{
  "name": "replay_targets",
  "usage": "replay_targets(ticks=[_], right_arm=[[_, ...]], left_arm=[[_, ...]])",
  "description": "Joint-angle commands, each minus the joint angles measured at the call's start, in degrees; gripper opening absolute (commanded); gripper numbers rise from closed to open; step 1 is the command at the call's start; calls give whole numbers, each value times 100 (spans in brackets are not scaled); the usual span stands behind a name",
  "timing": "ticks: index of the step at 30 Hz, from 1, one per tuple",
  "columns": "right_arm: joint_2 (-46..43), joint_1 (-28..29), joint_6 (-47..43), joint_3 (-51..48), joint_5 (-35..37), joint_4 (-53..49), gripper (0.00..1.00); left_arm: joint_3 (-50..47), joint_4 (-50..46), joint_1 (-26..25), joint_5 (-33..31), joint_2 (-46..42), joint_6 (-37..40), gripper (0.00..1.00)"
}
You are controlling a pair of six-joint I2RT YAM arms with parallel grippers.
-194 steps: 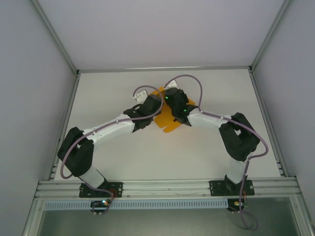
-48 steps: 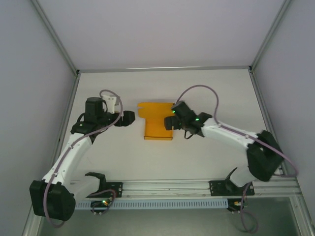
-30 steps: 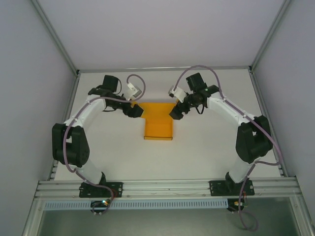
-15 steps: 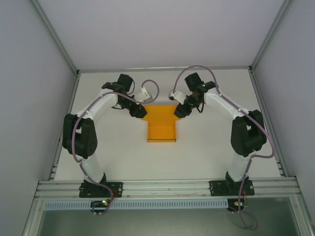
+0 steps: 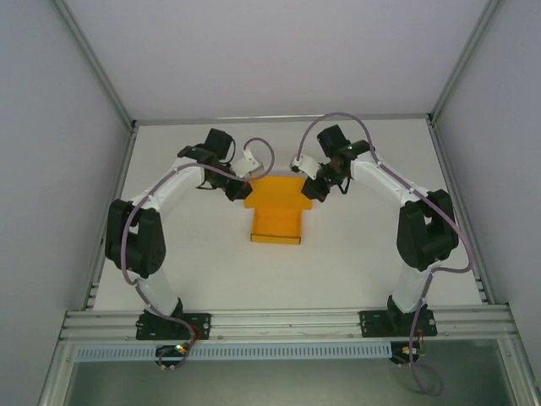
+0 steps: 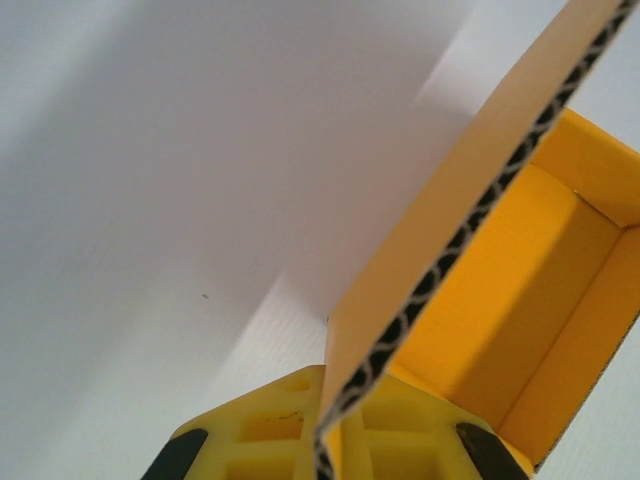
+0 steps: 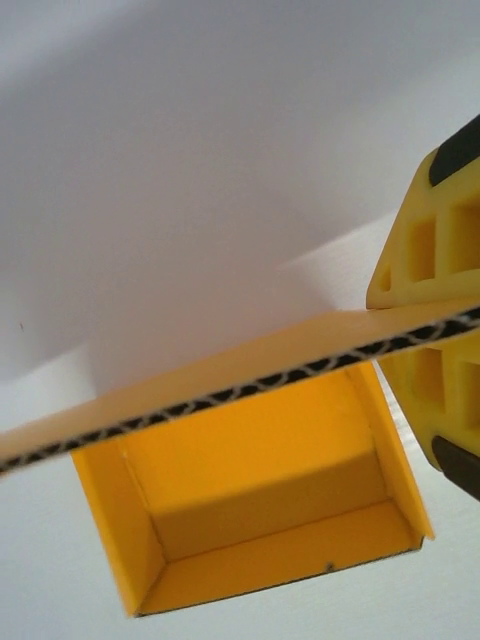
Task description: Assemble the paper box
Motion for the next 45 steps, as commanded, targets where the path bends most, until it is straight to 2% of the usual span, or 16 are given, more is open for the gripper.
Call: replay_targets(ticks=[1, 4, 8, 11, 14, 16, 18, 22, 25, 28, 32, 36, 38, 43, 45], right_arm=[[-583, 90, 1144, -345, 1485, 800, 0], [-752, 196, 2876, -386, 2665, 1381, 0], [-746, 427, 5782, -559, 4541, 1682, 0], [-729, 699, 7190, -990, 4952, 2432, 0], [-542, 961, 7907, -1083, 5335, 2851, 0], [-385, 1069, 8015, -954, 5651, 2840, 0], [-235, 1085, 8095, -833, 5717, 2790, 0], [-114, 1137, 8527, -990, 5991, 2867, 0], [-141, 1155, 8479, -1395, 5932, 3377, 0], [-259, 1202, 7883, -1925, 5771, 4141, 0], [-497, 1284, 7292, -2638, 5570, 4857, 0], [-790, 1294, 7000, -3200, 5372, 5220, 0], [-951, 1361, 6669, -3538, 5276, 5581, 0], [-1277, 1495, 6446, -4099, 5458, 5906, 0], [-1344, 1603, 6211, -4278, 5573, 6037, 0]], left_arm=[[-283, 713, -174, -1416, -501, -1405, 0], [-278, 943, -345, -2302, -738, -2648, 0], [-464, 1488, -552, -3160, -643, -5098, 0], [-406, 1415, -905, -4181, -400, -6203, 0], [-267, 1446, -1163, -4411, -164, -6943, 0], [-271, 1547, -1278, -4677, -75, -7430, 0], [-326, 1843, -1412, -4766, 13, -7534, 0], [-217, 1799, -1538, -5073, 246, -8054, 0], [-293, 2112, -1653, -5161, 365, -8028, 0], [-659, 2696, -1888, -5570, 356, -7768, 0], [-1725, 4571, -2045, -5105, 178, -7241, 0], [-2466, 5288, -2157, -4740, -65, -6392, 0], [-2825, 5580, -2219, -4544, -187, -5900, 6], [-3420, 5960, -2249, -4028, -604, -5586, 26], [-3472, 5821, -2250, -3831, -858, -5560, 42]])
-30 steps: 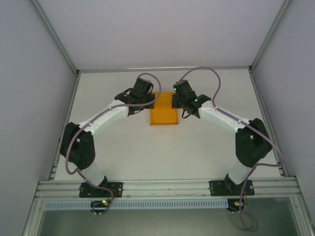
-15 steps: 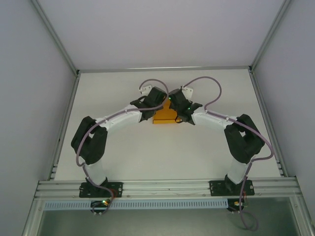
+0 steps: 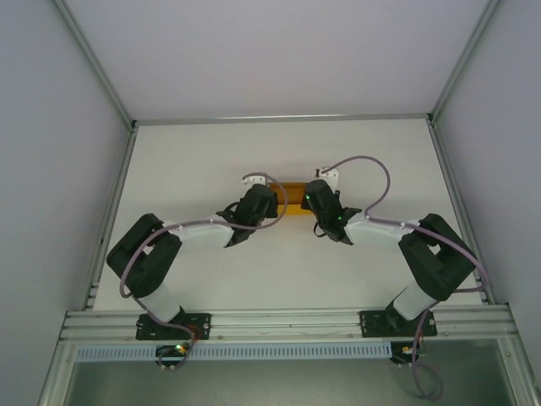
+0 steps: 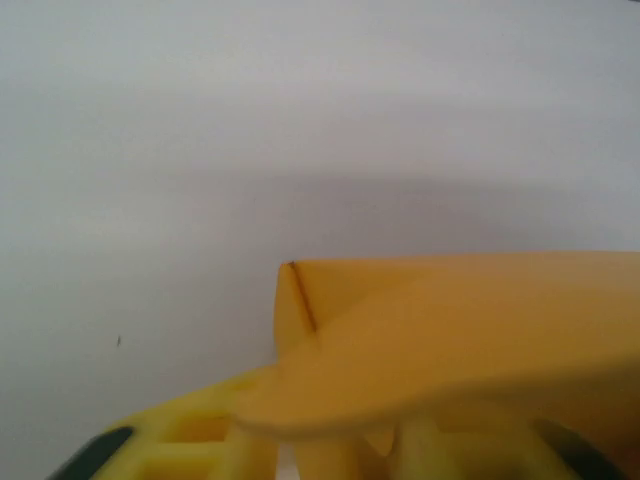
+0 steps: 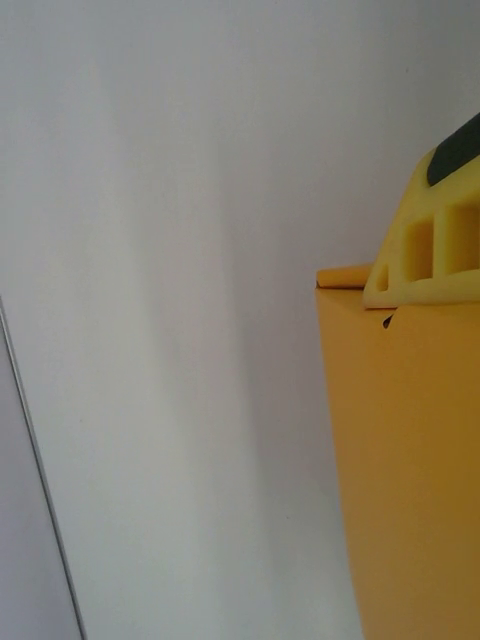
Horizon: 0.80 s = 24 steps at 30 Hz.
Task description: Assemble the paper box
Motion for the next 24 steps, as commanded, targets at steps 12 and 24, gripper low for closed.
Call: replay_targets(ticks=[12, 24], right_arm=[[-319, 508, -878, -1346, 759, 882, 0], [41, 804, -1398, -1975, 39, 1938, 2]], left_arm=[[-103, -2408, -184, 600, -2182, 124, 100], [1033, -3579, 1225, 1802, -1338, -800, 100]])
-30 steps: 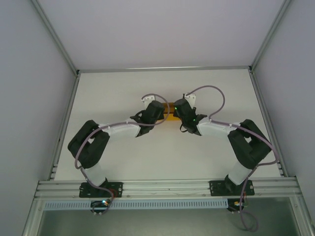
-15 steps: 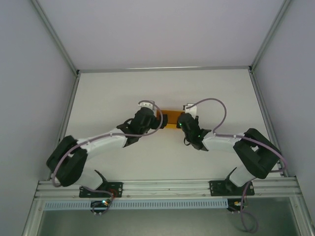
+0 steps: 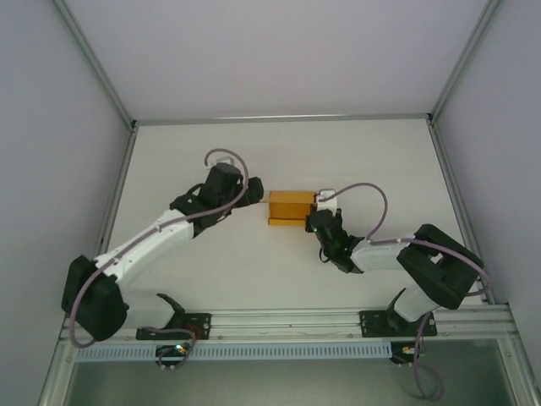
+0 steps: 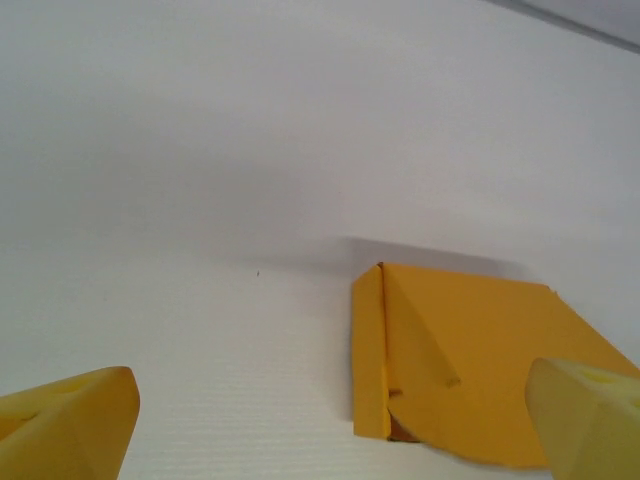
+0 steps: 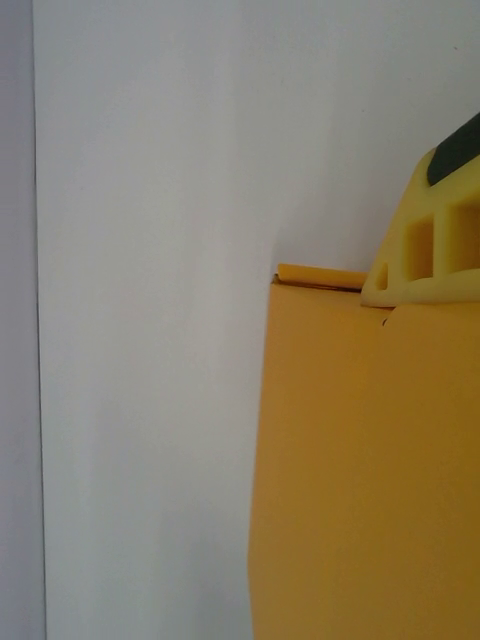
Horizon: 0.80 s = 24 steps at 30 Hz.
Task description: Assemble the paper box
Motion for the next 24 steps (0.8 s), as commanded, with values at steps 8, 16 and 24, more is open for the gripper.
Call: replay_targets(ticks=[8, 16, 24], right_arm=[[406, 198, -447, -445, -309, -20, 4], [478, 225, -446, -445, -537, -122, 10], [-509, 245, -222, -759, -680, -750, 36]], left_arm=[[444, 1519, 521, 3051, 1874, 343, 94], [-146, 3054, 596, 3270, 2713, 348, 75], [-236, 3225, 645, 3204, 3216, 178, 48]])
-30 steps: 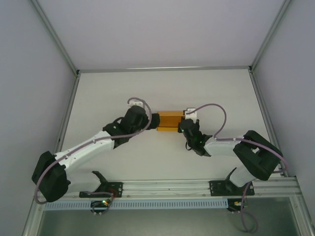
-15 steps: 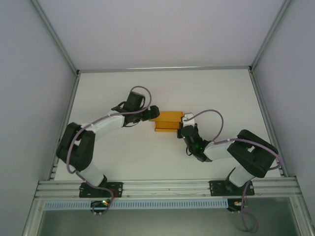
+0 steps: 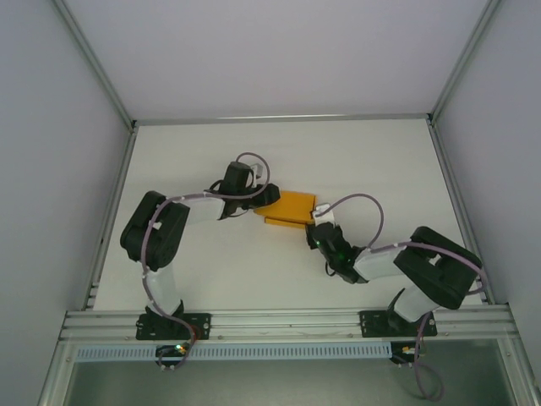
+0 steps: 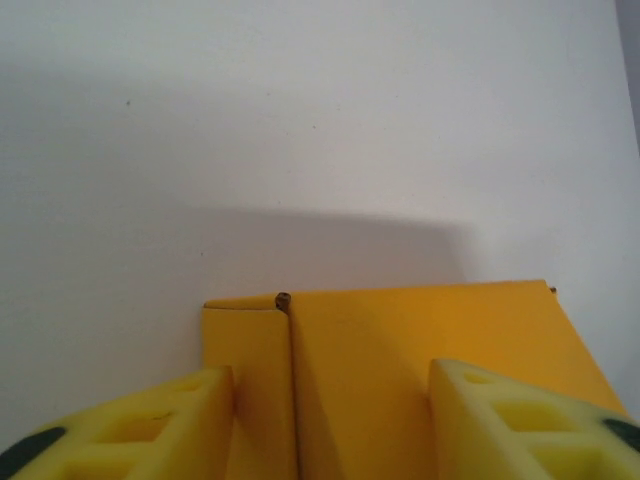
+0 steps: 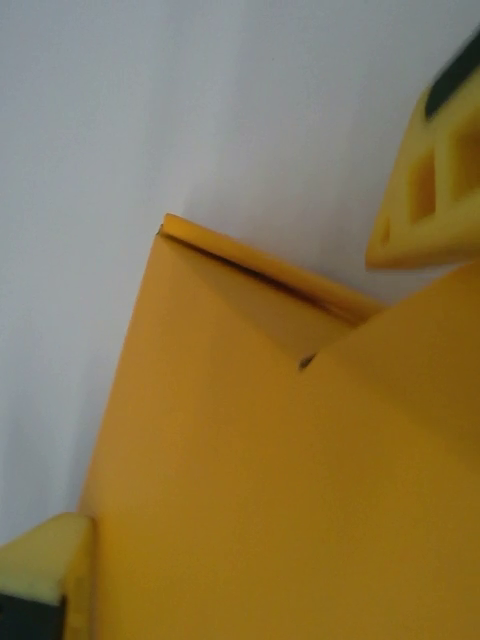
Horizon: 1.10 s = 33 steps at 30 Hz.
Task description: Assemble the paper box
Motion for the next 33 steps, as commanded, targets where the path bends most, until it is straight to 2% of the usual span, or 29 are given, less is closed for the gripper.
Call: replay_targets(ticks=[1, 3, 5, 9, 11, 14, 18, 21, 23, 27, 29, 33], right_arm=[[-570, 38, 179, -160, -137, -963, 38], [-1093, 47, 380, -131, -125, -1774, 40], [-1651, 51, 582, -100, -225, -2678, 49], [-2825, 38, 1172, -67, -463, -4371, 66], [-3473, 36, 1247, -143, -781, -4880, 81], [-4228, -37, 1226, -56, -1160, -5301, 100], [-4520, -388, 1566, 401, -1662, -5476, 100], [-3995, -1052, 2019, 804, -2756, -5019, 100], [-3241, -1333, 2185, 1216, -3228, -4803, 100], [-1580, -1443, 1812, 2112, -3173, -4808, 100], [-849, -1608, 1815, 2329, -3363, -4554, 99], [264, -1897, 1887, 2439, -3974, -3942, 83]], left_arm=[[-270, -18, 1, -171, 144, 19, 48], [-349, -25, 3, -292, 148, 61, 47], [-371, -75, 11, -349, 192, 70, 43], [-406, -79, 33, -423, 292, 96, 42], [-408, -165, 51, -486, 328, 116, 37], [-429, -265, 72, -491, 389, 229, 36], [-510, -361, 73, -544, 461, 345, 35], [-567, -365, 69, -564, 477, 373, 35], [-590, -339, 68, -538, 449, 411, 35], [-617, -385, 74, -565, 351, 470, 36], [-639, -399, 71, -576, 315, 492, 36], [-629, -507, 58, -537, 270, 575, 36]])
